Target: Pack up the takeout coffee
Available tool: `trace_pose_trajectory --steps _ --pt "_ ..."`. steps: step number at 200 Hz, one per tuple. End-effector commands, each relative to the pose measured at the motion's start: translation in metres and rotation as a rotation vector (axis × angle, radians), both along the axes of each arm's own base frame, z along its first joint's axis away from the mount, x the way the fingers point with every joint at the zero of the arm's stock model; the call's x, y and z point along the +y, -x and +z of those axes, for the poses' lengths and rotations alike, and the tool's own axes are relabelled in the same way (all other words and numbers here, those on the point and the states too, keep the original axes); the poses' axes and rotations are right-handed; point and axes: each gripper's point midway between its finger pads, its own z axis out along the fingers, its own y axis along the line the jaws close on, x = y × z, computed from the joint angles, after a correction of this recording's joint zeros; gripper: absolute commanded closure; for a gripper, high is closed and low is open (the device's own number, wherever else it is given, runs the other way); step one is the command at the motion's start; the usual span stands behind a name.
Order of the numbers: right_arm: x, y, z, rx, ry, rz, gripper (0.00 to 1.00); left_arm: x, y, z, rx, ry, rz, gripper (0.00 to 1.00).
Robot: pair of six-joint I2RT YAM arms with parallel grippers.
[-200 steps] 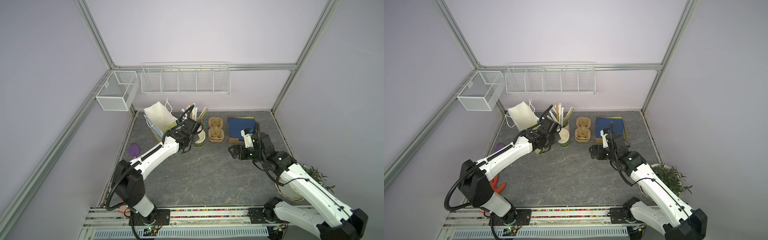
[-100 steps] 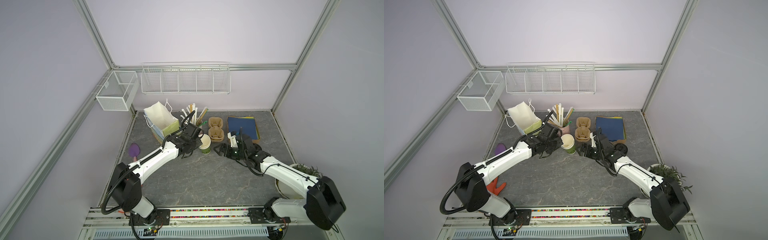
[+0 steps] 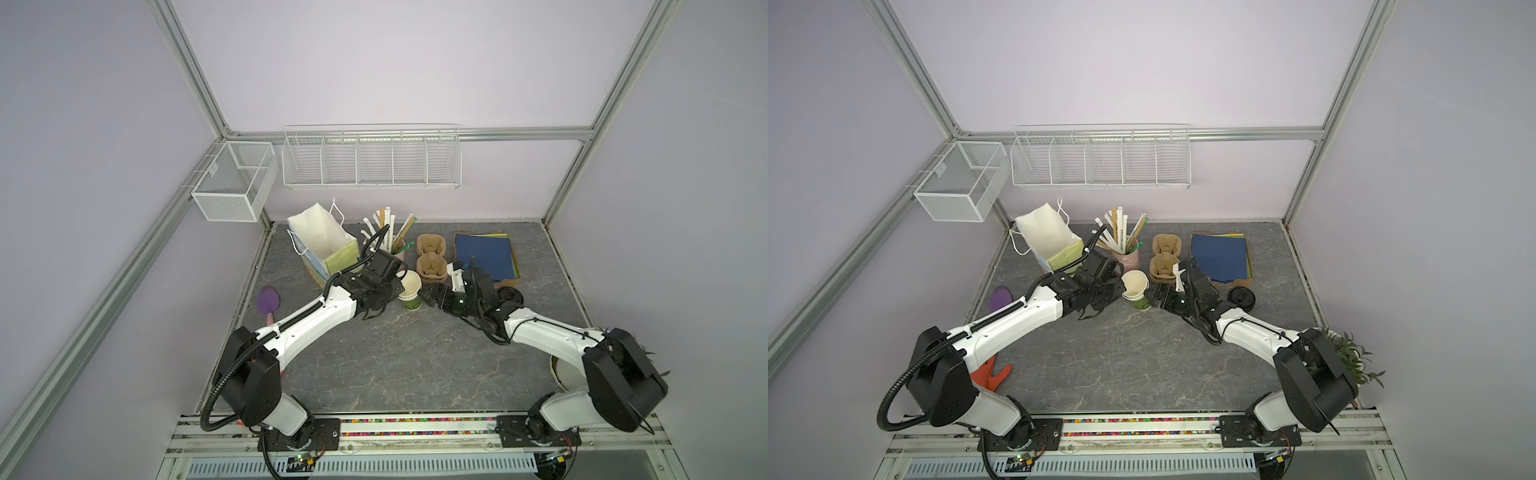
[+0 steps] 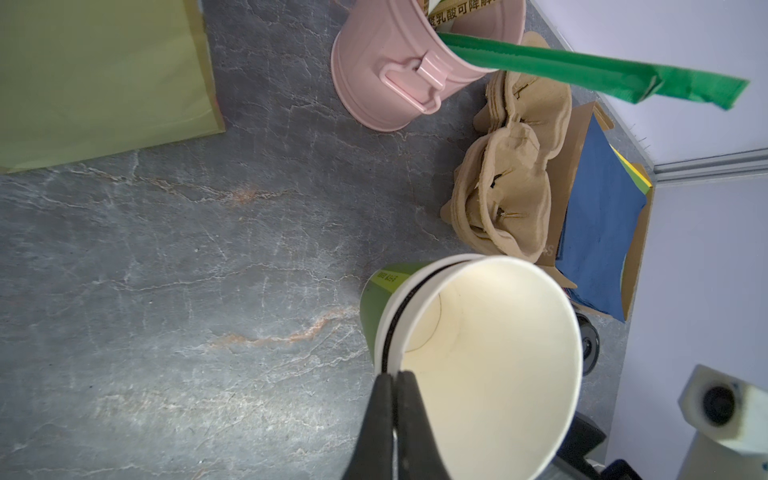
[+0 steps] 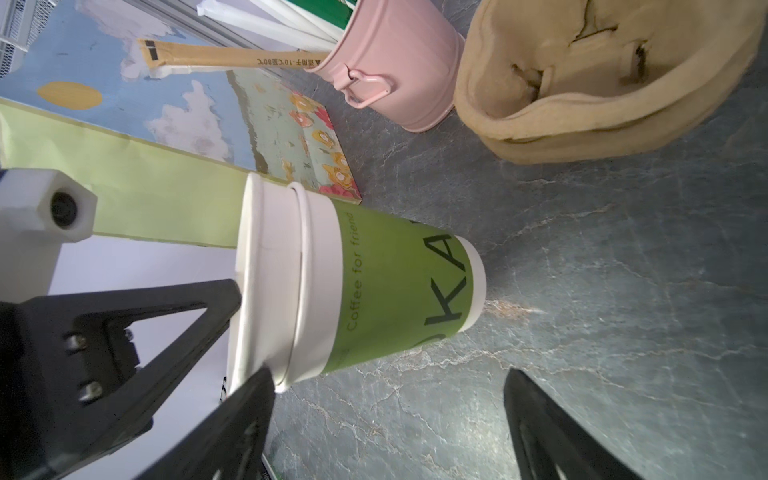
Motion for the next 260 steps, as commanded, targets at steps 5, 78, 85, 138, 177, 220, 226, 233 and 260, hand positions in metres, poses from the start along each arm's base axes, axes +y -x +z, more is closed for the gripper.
trace_pose_trajectory --steps 5,78,85,138,177,220,226,233,260 --pt "0.008 0.002 -0.002 -0.016 -0.024 0.014 0.11 -0.001 0.001 0.010 -0.019 0.033 0.015 1.00" --pt "0.013 -0.005 -0.021 0.010 -0.016 0.007 0.11 0.000 -0.003 0.015 -0.043 0.038 0.026 1.00" --pt "0.013 -0.005 -0.023 0.013 -0.012 0.005 0.11 0.000 -0.004 0.014 -0.045 0.037 0.029 1.00" --pt "0.015 -0.008 -0.022 0.002 -0.010 0.006 0.11 0.006 -0.009 0.005 -0.044 0.051 0.050 1.00" --pt "0.014 -0.011 -0.014 -0.026 -0.003 0.007 0.11 0.011 -0.009 0.009 -0.065 0.078 0.065 1.00" --pt "0.016 -0.011 -0.006 -0.051 -0.022 0.010 0.10 0.007 -0.009 0.009 -0.072 0.111 0.057 1.00" --pt "0.015 -0.011 -0.004 -0.060 -0.024 0.006 0.10 0.007 -0.008 0.008 -0.071 0.112 0.056 1.00" --pt "0.015 -0.011 0.001 -0.072 -0.031 0.005 0.10 0.007 -0.008 0.007 -0.068 0.112 0.055 1.00" --pt "0.020 -0.010 0.000 -0.068 -0.033 0.018 0.10 0.006 -0.007 0.002 -0.058 0.115 0.053 1.00"
